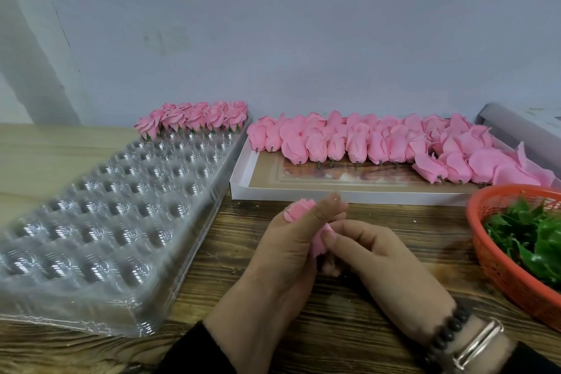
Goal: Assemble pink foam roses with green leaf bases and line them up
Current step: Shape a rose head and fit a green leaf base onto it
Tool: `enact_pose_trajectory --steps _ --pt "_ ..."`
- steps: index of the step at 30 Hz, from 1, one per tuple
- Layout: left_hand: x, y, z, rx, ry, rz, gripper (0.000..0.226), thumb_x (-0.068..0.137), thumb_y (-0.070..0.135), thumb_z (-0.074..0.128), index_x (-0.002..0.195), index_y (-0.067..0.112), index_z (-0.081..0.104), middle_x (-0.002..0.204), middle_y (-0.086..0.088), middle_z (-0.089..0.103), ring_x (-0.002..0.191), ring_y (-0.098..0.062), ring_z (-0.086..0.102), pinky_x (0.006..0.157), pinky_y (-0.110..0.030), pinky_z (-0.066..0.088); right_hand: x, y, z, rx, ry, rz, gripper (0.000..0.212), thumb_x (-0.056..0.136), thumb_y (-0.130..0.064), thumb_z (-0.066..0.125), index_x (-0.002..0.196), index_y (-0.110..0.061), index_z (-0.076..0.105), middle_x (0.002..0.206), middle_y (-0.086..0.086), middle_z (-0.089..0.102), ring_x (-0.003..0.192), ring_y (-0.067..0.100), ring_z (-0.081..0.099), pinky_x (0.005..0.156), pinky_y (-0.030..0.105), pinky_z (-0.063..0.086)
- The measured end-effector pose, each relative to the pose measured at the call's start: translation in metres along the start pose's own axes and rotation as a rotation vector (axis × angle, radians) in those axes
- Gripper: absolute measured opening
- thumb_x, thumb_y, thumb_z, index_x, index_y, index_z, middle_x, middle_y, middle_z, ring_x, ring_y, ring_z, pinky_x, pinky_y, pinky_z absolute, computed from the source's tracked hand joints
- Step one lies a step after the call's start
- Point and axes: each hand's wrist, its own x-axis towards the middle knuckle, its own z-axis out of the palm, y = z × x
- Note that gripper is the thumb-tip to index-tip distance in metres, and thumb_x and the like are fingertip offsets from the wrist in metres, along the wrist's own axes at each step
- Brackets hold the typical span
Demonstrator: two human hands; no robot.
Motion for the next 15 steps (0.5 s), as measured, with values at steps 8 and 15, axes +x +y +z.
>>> enact_pose_trajectory --steps 8,15 --pt "0.0001 0.0033 -0.0089 0.406 0.234 0.326 0.027 0.065 0.015 0.079 0.065 0.007 0.053 0.055 -0.009 0.055 0.044 -0.012 0.052 0.040 -0.019 0.043 0.0041 0.0066 -0.0038 -0.134 0.388 -0.219 0.013 0.076 -0.011 0.067 0.084 -0.018 0.060 0.070 -0.005 0.059 0.066 0.003 0.053 0.064 0.012 0.045" --pt "0.0001 -0.0015 -0.0068 0.775 0.131 0.305 0.062 0.075 0.006 0.069 0.122 0.035 0.042 0.075 0.009 0.063 0.067 0.001 0.061 0.067 -0.014 0.048 0.0011 0.0056 -0.0035 -0.288 0.231 -0.217 0.039 0.073 -0.009 0.071 0.104 -0.030 0.061 0.095 -0.003 0.064 0.083 0.004 0.058 0.074 0.010 0.043"
